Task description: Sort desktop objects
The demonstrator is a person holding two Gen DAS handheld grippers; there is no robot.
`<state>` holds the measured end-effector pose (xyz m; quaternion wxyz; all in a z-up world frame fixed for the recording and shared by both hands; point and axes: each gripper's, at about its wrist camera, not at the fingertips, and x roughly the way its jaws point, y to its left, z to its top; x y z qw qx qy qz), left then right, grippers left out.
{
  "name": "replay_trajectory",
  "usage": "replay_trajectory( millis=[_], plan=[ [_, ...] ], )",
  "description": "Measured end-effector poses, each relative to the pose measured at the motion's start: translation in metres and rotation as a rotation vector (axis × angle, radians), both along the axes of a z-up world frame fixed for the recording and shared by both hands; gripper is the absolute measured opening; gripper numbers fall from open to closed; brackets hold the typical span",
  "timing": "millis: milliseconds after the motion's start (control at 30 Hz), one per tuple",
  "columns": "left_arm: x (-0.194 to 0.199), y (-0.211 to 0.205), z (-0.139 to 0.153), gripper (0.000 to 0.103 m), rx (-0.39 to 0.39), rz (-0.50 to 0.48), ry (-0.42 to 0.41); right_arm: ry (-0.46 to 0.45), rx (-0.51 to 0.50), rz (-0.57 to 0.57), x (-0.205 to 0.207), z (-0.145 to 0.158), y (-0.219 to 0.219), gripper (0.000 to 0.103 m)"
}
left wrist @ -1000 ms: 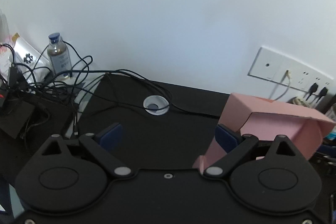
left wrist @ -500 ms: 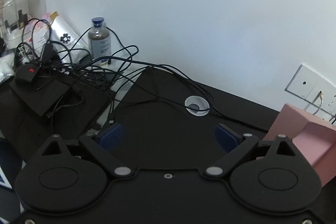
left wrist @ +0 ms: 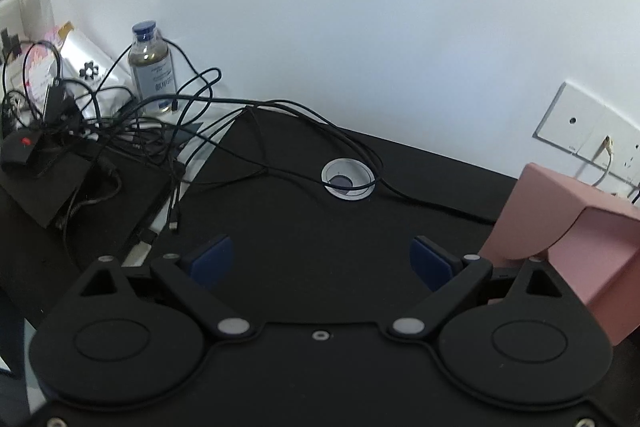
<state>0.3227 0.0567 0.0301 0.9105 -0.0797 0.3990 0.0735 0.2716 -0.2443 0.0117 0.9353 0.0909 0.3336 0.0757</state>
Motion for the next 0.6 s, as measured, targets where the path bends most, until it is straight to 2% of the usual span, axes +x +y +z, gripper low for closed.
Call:
replay_trajectory(
  millis=[267,600],
  plan=[
    [-0.001,-0.018,0.005,0.096,0.050,-0.064,-0.016,-0.004,0.025,0.009,-0.004,-0.005,-0.002,0.056],
    [-0.011,-0.009,0.003,0.096,0.003,-0.062,0.000,0.002,0.004,0.028,-0.004,-0.004,-0.003,0.056]
  ],
)
